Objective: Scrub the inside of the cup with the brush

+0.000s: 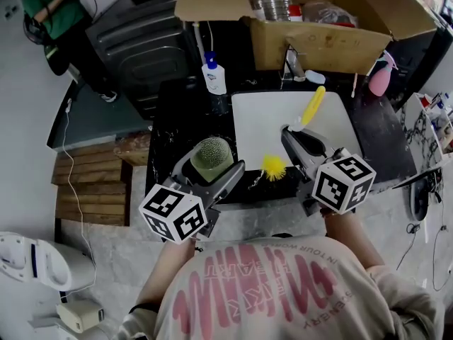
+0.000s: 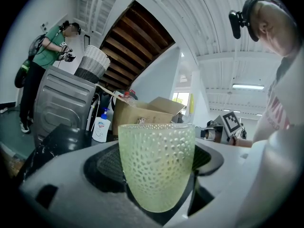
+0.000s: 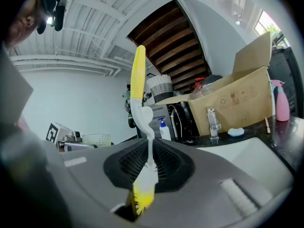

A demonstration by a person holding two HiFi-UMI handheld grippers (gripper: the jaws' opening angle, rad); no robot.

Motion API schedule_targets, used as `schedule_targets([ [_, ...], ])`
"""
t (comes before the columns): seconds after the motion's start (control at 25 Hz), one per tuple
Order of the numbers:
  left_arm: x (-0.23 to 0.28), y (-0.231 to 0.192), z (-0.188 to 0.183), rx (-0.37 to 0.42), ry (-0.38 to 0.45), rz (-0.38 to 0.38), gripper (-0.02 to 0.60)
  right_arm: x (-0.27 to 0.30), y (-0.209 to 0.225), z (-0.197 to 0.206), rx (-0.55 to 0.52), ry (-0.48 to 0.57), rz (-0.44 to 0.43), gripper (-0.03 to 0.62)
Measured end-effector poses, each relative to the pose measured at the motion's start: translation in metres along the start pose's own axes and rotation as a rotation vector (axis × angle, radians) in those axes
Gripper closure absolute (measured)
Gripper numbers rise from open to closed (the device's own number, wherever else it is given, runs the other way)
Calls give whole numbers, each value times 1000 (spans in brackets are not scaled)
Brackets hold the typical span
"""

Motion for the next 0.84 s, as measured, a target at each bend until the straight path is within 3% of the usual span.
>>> schedule_targets([
  [0.84, -16, 0, 13, -37, 15, 22, 192, -11, -22, 8, -25, -20, 4, 549],
])
Point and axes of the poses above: the fingertips, and each gripper's own axes: x forward along the fingers, y to its right, z out of its underside, the point moved 4 cm from there along -x, backward along the fingers, and after that the axes turned 10 degrees about -x, right-handed, at the moved point
